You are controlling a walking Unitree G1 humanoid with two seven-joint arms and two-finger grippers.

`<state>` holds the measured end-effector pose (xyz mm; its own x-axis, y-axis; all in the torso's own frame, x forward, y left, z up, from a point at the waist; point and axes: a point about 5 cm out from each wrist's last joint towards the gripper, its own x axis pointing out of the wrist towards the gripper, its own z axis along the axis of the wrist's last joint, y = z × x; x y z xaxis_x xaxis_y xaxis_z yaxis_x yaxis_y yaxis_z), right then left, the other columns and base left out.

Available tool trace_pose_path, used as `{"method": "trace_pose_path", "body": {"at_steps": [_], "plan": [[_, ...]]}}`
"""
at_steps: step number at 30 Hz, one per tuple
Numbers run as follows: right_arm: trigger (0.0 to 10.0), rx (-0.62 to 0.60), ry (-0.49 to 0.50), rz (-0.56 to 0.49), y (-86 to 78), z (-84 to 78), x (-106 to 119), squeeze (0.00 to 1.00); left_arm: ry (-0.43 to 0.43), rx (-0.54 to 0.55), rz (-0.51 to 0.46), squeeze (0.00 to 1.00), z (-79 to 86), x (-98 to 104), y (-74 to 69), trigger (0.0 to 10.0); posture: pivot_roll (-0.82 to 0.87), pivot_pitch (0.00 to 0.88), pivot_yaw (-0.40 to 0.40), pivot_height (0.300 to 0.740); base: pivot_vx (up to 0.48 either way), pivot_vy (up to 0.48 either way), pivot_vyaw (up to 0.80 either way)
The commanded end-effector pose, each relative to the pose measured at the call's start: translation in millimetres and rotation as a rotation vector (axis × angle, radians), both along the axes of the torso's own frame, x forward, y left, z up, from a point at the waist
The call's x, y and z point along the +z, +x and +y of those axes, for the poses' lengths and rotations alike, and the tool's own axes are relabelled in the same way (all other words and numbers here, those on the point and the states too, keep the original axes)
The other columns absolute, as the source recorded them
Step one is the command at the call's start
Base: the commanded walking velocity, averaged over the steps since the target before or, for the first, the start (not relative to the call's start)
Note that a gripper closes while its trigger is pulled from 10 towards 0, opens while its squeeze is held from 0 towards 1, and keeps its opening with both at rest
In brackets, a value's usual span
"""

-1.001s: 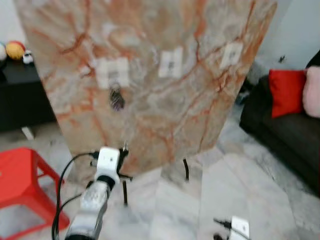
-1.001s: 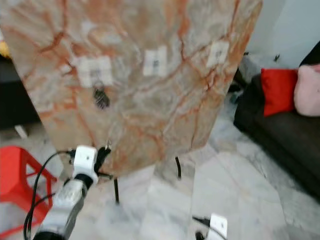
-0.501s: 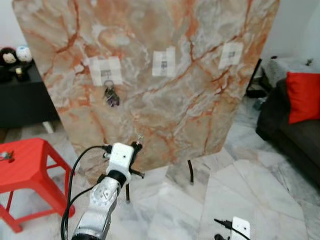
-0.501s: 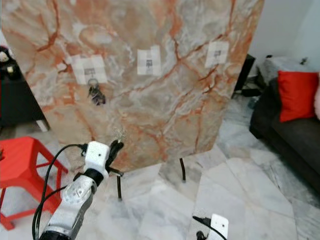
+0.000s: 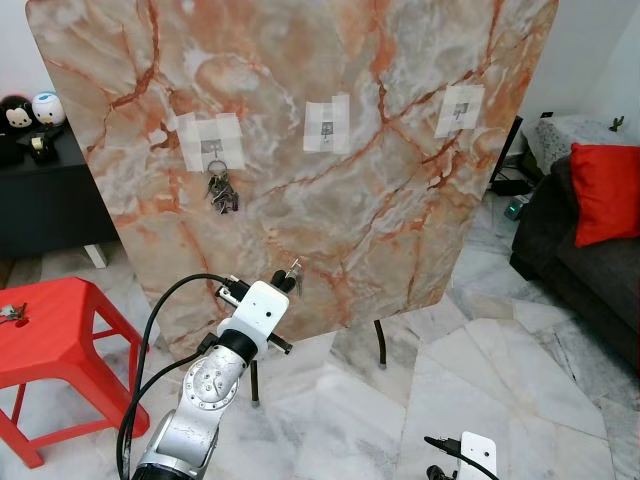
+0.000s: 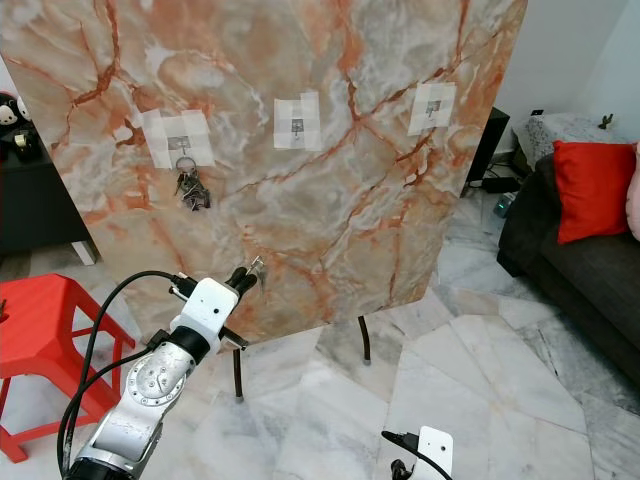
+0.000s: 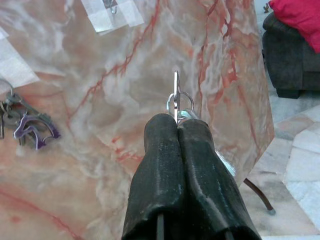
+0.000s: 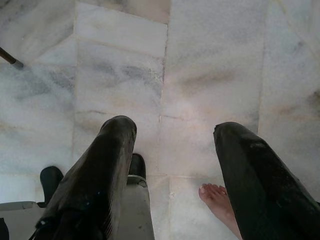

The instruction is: Hang keys on a hook

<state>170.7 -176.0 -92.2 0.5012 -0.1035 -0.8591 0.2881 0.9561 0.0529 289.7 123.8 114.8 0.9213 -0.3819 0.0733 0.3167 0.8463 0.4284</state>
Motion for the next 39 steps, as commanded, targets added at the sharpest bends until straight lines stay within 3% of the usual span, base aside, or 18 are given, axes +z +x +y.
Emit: {"method": "trace_pose_path", "body": {"at_steps": [1, 20, 39], "plan": [[10.0, 0.013, -0.019, 0.011, -4.6, -4.9, -1.4, 0.0, 0.001, -0.011, -0.018, 0.0, -3.8, 6.2, 2.7, 10.0, 0.03, 0.0, -0.102, 0.737, 0.0, 0.0, 0.0], [10.0, -0.003, -0.02, 0.01, -11.7, -14.9, -2.9, 0.0, -0.003, -0.042, -0.016, 0.0, -10.1, 7.3, 2.9, 10.0, 0.03, 0.0, -0.097, 0.737, 0.234, 0.0, 0.0], [10.0, 0.027, -0.023, 0.01, -10.3, -10.3, -3.0, 0.0, -0.052, -0.031, -0.007, 0.0, -11.8, 5.8, 0.7, 10.0, 0.03, 0.0, -0.091, 0.737, 0.312, 0.0, 0.0]]}}
